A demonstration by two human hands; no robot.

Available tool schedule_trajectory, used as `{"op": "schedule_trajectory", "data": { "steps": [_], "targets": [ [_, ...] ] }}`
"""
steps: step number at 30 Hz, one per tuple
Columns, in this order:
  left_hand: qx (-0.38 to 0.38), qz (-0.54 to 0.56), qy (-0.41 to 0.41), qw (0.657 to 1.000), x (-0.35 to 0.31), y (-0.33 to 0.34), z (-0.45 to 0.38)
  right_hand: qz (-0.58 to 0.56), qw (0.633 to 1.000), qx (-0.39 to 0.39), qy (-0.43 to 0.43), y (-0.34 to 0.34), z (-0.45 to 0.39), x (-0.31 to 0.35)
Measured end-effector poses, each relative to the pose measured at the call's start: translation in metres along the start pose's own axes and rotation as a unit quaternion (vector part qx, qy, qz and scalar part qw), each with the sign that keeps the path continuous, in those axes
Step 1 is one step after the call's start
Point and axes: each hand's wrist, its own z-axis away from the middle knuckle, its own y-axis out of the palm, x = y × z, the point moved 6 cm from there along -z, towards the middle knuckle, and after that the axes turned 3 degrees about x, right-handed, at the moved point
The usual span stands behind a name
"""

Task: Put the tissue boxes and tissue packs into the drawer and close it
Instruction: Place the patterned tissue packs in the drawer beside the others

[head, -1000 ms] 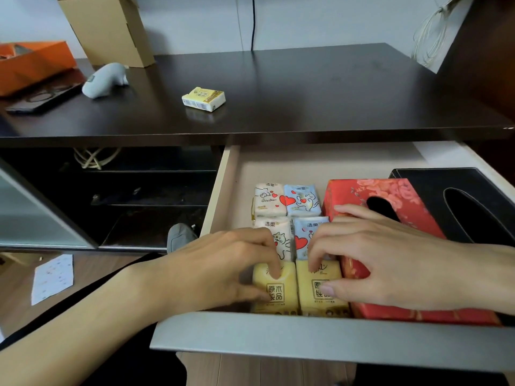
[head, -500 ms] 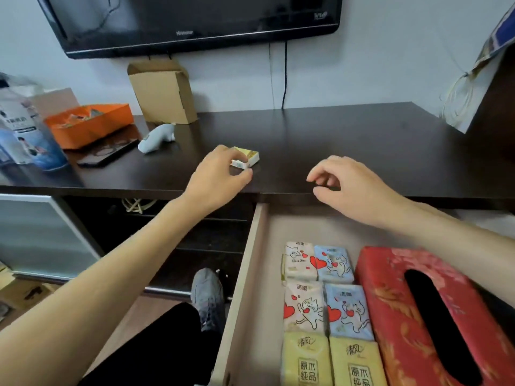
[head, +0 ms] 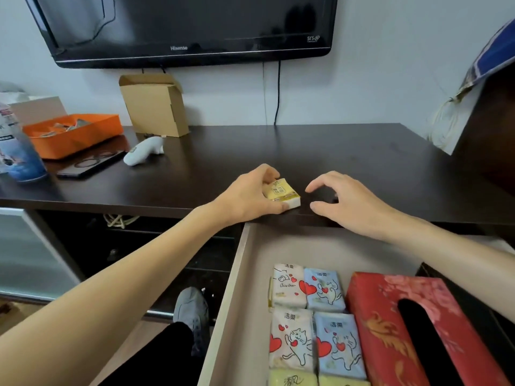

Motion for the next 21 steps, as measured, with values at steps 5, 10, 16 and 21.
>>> {"op": "schedule_trajectory", "data": {
  "steps": [5,10,16,21],
  "targets": [
    [0.038,0.023,0.030,0.999,-0.029,0.011,0.013,-0.013,0.999,-0.011,0.032,-0.008,0.011,-0.012],
    [-0.015,-0.087,0.010,0.996,-0.028,-0.022,0.068,-0.108,0.993,0.053,0.006,-0.001,-0.003,0.008],
    [-0.010,-0.093,-0.015,0.996,-0.023,-0.023,0.161,-0.049,0.994,0.094,0.002,0.015,-0.010,0.026],
    [0.031,-0.061,-0.012,0.998,-0.022,0.000,0.214,-0.017,0.998,0.059,-0.015,-0.001,0.018,0.034]
  ]
}}
